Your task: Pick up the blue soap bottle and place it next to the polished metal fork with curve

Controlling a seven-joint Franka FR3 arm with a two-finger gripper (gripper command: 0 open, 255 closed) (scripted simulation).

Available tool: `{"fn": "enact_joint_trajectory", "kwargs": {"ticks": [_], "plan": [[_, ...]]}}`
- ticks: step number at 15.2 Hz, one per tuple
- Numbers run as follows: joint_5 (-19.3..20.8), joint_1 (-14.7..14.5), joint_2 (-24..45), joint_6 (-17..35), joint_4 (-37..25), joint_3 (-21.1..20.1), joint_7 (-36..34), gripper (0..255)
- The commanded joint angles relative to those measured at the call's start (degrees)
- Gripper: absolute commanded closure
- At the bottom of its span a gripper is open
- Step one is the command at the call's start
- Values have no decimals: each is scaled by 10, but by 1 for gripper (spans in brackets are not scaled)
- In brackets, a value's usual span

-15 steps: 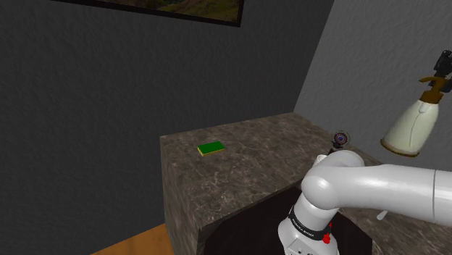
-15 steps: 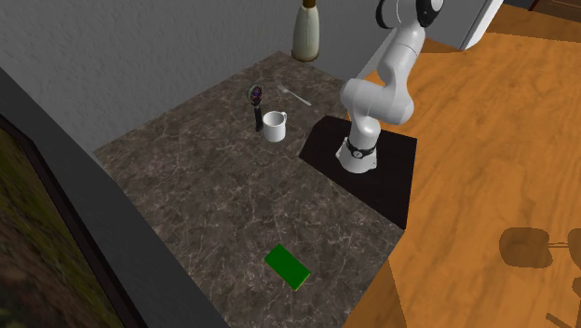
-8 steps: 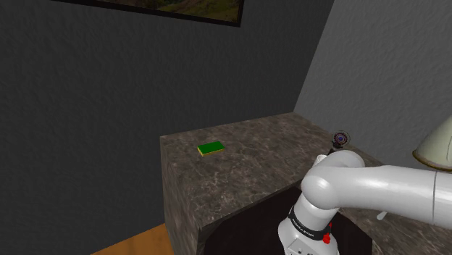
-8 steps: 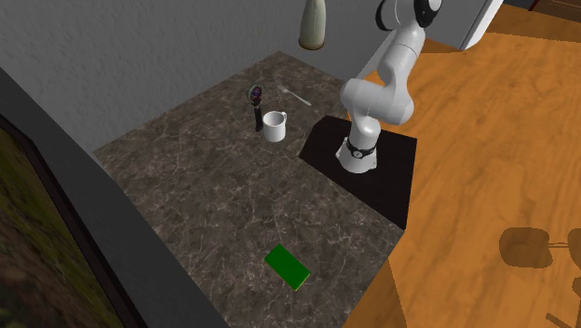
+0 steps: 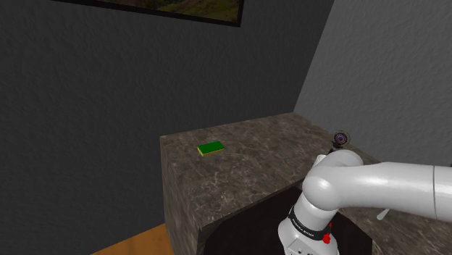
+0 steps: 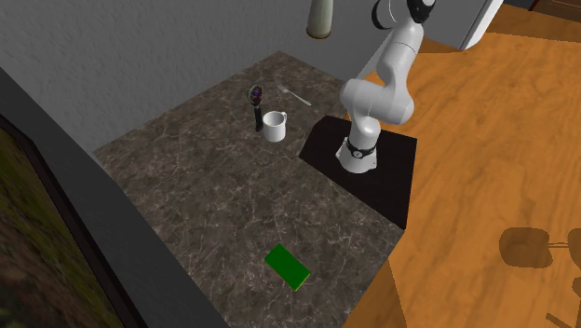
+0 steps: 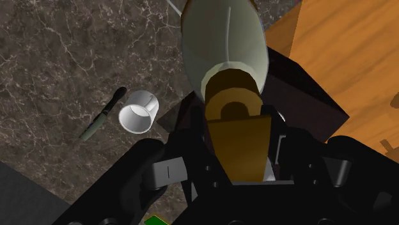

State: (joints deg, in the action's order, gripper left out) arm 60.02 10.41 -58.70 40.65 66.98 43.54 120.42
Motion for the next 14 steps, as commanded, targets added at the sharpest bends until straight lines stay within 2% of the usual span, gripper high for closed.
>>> {"fn": "enact_joint_trajectory", "kwargs": {"ticks": [1, 14], "plan": [[33, -13, 14, -3, -50, 23, 57, 255], [21, 51, -109, 49, 145, 4, -15, 255]]}}
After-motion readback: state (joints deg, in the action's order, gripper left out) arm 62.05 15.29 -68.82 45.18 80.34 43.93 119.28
